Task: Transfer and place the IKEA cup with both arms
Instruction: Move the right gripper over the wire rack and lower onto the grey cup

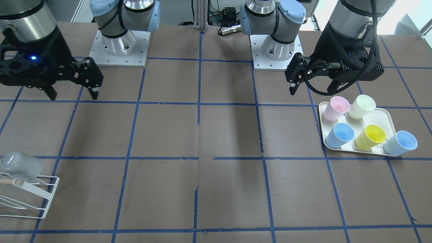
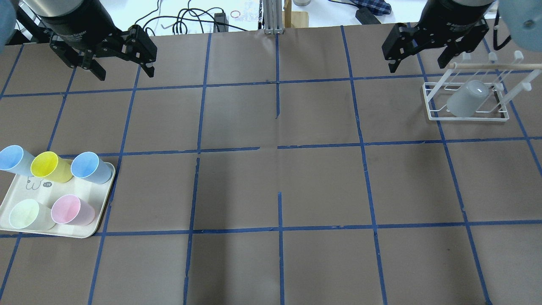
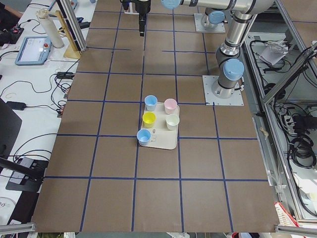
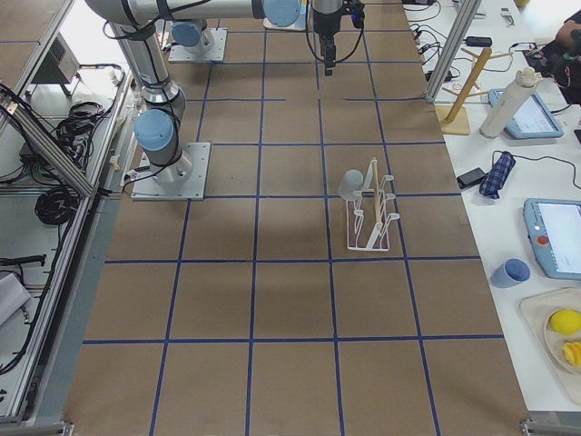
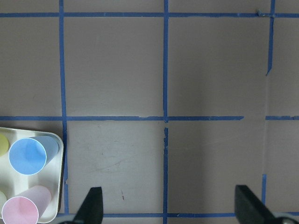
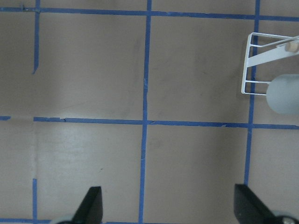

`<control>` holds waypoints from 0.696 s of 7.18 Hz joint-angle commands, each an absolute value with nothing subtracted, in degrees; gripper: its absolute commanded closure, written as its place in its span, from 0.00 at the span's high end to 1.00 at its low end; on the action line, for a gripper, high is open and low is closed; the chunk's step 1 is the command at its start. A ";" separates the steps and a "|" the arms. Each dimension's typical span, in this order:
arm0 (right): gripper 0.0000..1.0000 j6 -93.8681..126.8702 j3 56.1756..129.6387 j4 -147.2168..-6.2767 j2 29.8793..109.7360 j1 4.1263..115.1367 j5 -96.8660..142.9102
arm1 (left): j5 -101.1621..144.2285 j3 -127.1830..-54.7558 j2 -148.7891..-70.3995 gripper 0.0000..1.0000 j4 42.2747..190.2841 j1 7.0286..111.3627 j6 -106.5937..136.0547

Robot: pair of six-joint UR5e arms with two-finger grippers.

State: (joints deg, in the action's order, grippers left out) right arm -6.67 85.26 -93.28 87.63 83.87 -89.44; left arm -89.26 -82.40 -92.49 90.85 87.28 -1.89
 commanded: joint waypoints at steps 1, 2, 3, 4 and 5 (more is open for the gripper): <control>1.00 -10.43 84.73 -92.90 87.37 75.27 -89.38 | -89.65 -81.75 -93.50 1.00 90.62 87.19 -1.85; 1.00 -15.94 84.64 -94.12 85.97 72.71 -89.38 | -89.74 -81.39 -93.69 1.00 90.62 87.01 -1.93; 1.00 -18.34 84.81 -96.83 83.26 69.64 -89.38 | -89.74 -81.65 -93.78 1.00 90.62 86.84 -1.93; 1.00 -20.20 85.60 -99.20 80.71 66.83 -89.38 | -89.30 -81.48 -94.30 1.00 90.70 86.84 -1.85; 1.00 -20.56 86.74 -100.36 78.42 65.67 -89.21 | -89.38 -81.65 -93.70 1.00 90.79 86.84 -1.85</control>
